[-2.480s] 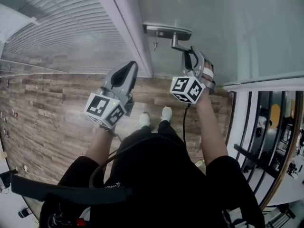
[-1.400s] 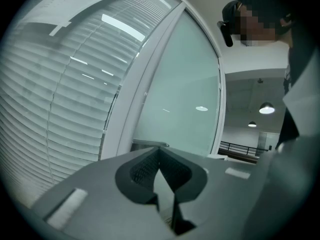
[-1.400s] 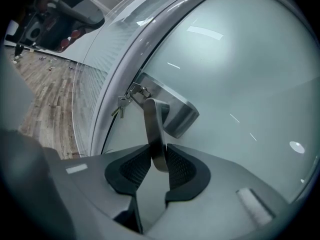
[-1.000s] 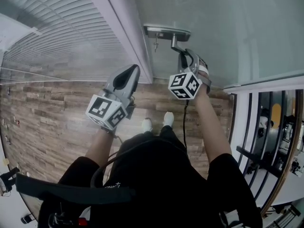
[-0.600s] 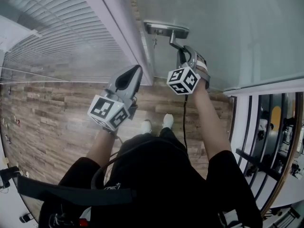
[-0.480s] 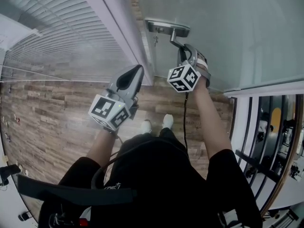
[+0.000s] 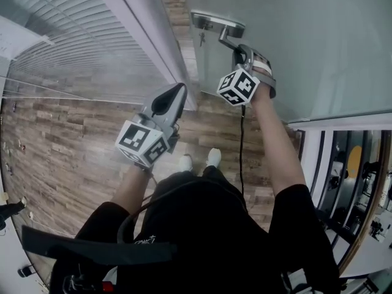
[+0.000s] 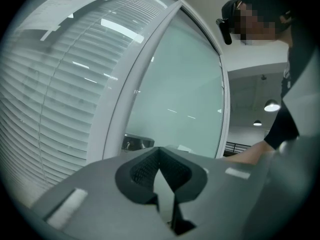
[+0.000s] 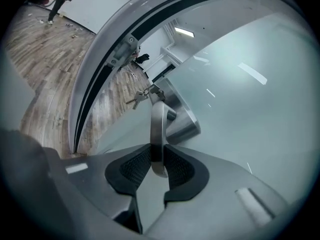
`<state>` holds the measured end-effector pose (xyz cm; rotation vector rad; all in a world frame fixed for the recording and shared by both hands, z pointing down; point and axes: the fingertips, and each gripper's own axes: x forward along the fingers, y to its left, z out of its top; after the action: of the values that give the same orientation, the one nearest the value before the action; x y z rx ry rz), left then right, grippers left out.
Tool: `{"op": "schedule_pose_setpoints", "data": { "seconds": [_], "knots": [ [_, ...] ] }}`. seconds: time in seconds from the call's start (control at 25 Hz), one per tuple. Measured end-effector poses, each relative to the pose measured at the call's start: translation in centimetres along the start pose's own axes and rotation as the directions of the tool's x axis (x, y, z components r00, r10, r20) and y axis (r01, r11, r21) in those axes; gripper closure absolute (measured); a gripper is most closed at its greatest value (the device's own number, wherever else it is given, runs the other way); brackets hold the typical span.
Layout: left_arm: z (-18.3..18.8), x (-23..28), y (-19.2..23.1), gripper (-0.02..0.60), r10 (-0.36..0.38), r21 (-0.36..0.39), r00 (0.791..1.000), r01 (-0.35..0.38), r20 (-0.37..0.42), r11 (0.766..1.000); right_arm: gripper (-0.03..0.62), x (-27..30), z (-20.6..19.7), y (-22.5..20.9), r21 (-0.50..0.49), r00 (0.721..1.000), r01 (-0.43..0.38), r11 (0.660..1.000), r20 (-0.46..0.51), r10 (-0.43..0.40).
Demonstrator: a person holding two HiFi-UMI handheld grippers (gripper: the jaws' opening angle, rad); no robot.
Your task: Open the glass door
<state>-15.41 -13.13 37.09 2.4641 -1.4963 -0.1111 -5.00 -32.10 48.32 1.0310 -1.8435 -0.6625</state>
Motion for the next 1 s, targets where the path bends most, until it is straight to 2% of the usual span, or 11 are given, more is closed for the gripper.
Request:
{"op": "schedule_pose_setpoints", "data": {
  "seconds": [0.52, 0.8, 1.0],
  "knots": [
    [-0.4, 2.8, -1.9, 0.58, 0.018, -0.006, 1.0, -0.018, 0.024, 1.0, 0.497, 3.0, 1.1, -2.7, -0.189, 0.999, 0.027, 0.982, 0.025, -0.023],
    [-0.6, 4.0, -1.8, 0.58, 0.031, -0.014, 0.999, -0.031, 0.021, 0.999, 0.497, 5.0, 1.5, -3.9, -0.202, 0.999, 0.032, 0.979, 0.043, -0.024],
    [-0.5, 5.3, -1.6, 0.58, 0.009, -0.02, 1.0, -0.008, 0.016, 1.0, 0.497, 6.1, 1.5, -5.1, -0.194, 0.998, 0.053, 0.98, 0.036, -0.047]
  ]
}}
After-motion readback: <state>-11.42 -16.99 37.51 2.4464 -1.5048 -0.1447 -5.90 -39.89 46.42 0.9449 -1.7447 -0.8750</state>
